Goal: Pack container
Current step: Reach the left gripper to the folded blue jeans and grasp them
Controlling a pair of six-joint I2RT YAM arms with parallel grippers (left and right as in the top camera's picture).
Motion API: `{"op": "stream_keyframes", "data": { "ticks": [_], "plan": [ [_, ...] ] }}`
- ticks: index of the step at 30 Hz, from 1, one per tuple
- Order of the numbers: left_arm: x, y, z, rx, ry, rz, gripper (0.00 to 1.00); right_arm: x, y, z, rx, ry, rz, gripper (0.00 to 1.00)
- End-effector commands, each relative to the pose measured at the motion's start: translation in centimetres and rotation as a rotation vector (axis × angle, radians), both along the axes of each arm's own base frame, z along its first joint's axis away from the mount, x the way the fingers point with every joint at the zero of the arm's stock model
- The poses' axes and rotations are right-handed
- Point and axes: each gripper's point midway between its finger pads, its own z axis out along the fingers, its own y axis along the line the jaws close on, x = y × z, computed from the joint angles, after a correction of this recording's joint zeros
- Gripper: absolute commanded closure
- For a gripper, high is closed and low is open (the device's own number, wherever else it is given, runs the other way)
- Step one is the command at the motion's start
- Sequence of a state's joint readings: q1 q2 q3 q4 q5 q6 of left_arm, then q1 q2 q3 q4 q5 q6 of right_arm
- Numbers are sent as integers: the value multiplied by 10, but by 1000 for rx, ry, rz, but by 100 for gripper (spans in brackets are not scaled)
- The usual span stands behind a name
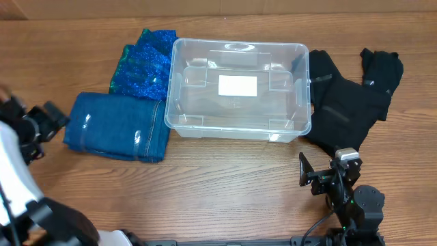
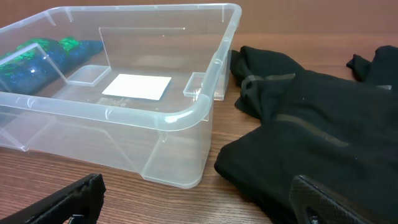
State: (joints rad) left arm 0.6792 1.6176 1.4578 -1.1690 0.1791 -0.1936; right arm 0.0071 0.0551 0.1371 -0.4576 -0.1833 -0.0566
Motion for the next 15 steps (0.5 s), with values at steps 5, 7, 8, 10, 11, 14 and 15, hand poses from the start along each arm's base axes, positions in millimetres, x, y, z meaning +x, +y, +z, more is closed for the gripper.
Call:
{"op": "stream_keyframes", "data": {
  "ticks": [5,7,8,10,11,14,15],
  "plan": [
    [40,17,-50,-257,-216,-172,0,0,-1,-1,-4,-3,-4,0],
    [50,8,-65,-313,-246,-238,0,0,-1,-1,-4,-3,-4,0],
    [57,3,-76,-353,-270,-270,0,0,-1,-1,-4,-3,-4,0],
    [60,3,-98,-373,-252,-293,0,0,-1,-1,-4,-3,-4,0],
    [61,3,-106,-377,-248,-302,0,0,-1,-1,-4,-3,-4,0],
    [68,0,-126,-386,-239,-330,0,0,-1,-1,-4,-3,-4,0],
    [71,-5,-133,-389,-226,-345,0,0,-1,-1,-4,-3,-4,0]
  ]
}}
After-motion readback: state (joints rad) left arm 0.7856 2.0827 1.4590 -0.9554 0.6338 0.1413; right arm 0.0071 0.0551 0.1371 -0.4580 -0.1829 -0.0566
